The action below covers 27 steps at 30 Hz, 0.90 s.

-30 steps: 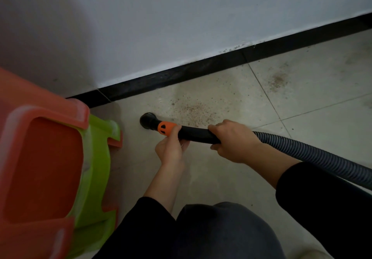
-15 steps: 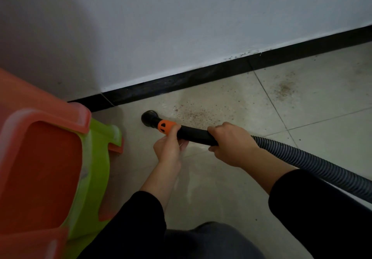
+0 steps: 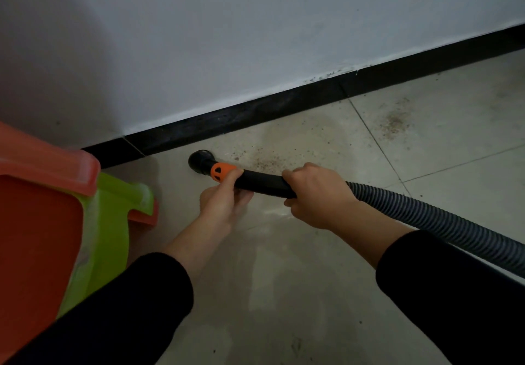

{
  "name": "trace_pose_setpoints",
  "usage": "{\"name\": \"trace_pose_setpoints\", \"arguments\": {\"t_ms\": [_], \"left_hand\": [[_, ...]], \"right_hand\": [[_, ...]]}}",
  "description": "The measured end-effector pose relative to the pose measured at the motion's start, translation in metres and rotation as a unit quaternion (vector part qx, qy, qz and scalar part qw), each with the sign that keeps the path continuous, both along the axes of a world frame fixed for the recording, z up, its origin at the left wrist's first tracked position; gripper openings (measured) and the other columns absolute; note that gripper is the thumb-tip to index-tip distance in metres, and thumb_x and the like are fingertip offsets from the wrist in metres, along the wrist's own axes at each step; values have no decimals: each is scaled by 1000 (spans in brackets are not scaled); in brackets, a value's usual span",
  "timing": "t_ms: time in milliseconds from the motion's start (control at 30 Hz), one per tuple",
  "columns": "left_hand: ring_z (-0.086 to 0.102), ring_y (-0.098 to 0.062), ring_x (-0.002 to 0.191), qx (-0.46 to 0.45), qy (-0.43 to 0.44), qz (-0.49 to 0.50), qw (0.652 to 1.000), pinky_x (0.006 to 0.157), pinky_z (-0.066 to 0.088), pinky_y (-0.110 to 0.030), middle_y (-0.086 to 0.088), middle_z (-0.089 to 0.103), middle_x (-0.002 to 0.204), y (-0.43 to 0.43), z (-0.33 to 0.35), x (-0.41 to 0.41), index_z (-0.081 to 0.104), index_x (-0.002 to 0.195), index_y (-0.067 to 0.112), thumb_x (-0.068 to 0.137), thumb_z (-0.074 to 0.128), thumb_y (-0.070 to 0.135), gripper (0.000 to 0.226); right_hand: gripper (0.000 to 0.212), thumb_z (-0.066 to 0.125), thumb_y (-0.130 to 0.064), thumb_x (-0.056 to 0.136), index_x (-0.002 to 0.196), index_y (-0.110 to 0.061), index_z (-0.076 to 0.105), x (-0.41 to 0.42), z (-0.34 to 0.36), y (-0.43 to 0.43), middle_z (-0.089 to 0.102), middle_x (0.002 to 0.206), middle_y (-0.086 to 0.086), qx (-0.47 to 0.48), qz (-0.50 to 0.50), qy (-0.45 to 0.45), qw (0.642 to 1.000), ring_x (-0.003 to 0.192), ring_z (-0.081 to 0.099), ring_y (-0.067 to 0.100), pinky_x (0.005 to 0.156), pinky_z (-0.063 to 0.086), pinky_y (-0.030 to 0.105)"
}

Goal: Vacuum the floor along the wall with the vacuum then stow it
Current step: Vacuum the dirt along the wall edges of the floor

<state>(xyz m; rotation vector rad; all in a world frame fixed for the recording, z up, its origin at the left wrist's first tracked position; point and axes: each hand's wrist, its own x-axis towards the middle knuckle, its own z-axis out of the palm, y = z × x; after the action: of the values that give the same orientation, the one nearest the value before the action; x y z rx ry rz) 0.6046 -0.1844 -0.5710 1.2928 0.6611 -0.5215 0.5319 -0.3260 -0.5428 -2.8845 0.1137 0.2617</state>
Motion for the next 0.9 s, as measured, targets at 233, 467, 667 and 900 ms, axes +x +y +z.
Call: {"name": "trace_pose_setpoints", "arguments": {"t_ms": [233,467,667,900], "left_hand": [[71,-21,81,44,-7,-123,991,62,59,-21,-20,68,94,-1,-5,23,56,92,2,90,66,18,19],[69,-23,82,51,-25,-139,989,59,59,-21,-21,65,99,-15,-4,28,55,94,3,91,65,18,18],[69,-21,84,36,-43,-126,990,61,59,-21,-19,66,99,-23,-13,28,56,93,4,90,66,19,18],[69,-20,80,14,-57,-111,992,68,59,-23,-14,67,89,-34,-23,30,58,88,4,89,68,20,19]], "right_hand": [[27,55,-29,93,116,-16,55,1,-12,-7,60,101,4,6,-10,-16,1000,93,51,21,69,36,30],[28,57,-27,91,117,-17,56,7,-12,-17,51,92,3,16,-35,-20,999,81,46,19,69,40,30],[27,57,-27,91,116,-18,56,7,-15,-22,51,92,3,-2,-47,-27,999,82,49,19,69,40,30],[25,56,-24,91,114,-17,56,6,-15,-24,53,91,3,-23,-69,-27,997,82,49,18,68,39,29]]}}
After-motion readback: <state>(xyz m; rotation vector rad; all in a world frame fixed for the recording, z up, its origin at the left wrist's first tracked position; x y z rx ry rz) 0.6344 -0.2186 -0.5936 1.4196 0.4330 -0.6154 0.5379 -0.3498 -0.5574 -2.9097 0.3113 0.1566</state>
